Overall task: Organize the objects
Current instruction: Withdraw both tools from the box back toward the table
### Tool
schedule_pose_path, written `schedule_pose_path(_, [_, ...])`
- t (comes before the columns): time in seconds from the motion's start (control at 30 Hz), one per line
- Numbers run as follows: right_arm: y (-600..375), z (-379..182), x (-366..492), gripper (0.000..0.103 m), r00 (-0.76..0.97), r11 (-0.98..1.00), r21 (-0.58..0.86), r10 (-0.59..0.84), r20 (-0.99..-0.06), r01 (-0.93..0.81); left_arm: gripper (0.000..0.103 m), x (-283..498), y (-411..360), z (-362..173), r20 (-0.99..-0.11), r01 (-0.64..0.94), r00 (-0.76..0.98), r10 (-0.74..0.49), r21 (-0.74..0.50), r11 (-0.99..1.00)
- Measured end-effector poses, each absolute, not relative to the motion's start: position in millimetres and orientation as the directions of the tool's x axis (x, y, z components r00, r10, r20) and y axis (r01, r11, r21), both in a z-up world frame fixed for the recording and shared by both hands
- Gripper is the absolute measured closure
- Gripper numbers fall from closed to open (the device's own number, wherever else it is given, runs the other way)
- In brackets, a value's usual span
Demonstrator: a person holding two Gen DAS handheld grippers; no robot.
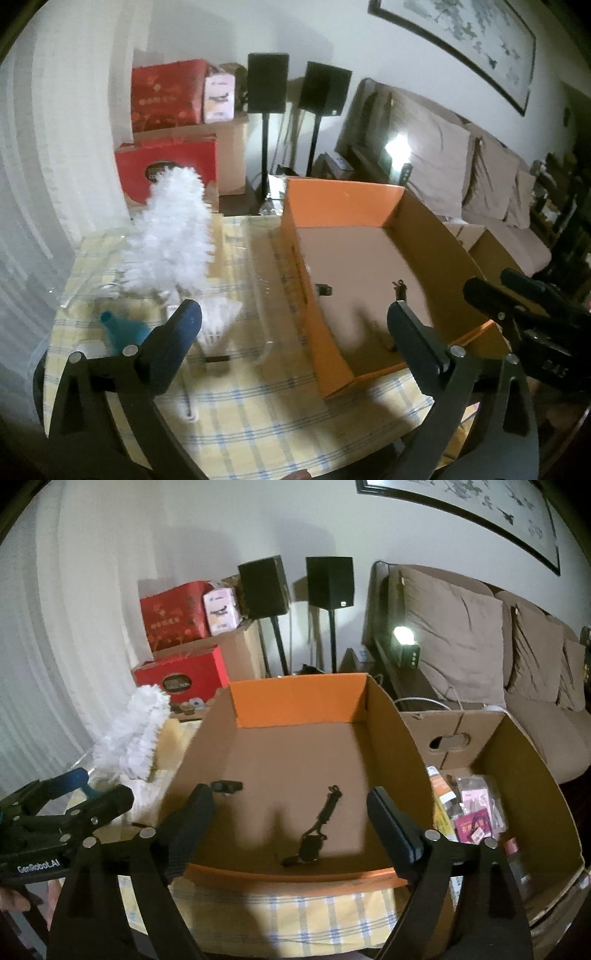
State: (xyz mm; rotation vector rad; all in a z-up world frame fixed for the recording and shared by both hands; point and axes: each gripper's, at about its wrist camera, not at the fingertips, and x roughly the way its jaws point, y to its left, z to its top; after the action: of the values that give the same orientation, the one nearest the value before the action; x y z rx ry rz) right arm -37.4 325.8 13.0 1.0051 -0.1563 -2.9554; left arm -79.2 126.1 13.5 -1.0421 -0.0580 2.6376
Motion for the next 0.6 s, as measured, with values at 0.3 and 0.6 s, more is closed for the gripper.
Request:
schedule_pose_path(0.3, [295, 23, -26, 0.002, -0.807, -0.996, 0.086, -0.076, -0.585, 0.031, 0.002, -66, 92, 23, -0.645, -0.228, -0.714, 0.273, -0.154, -0.961])
schedule_pose_path(0.6, [264, 30, -20, 0.001, -0.81, -0.995, 0.063, -0.097, -0.578, 0.075, 0.001, -51, 54, 27, -0.637, -0.202, -0.726, 0.259, -0.162, -0.966])
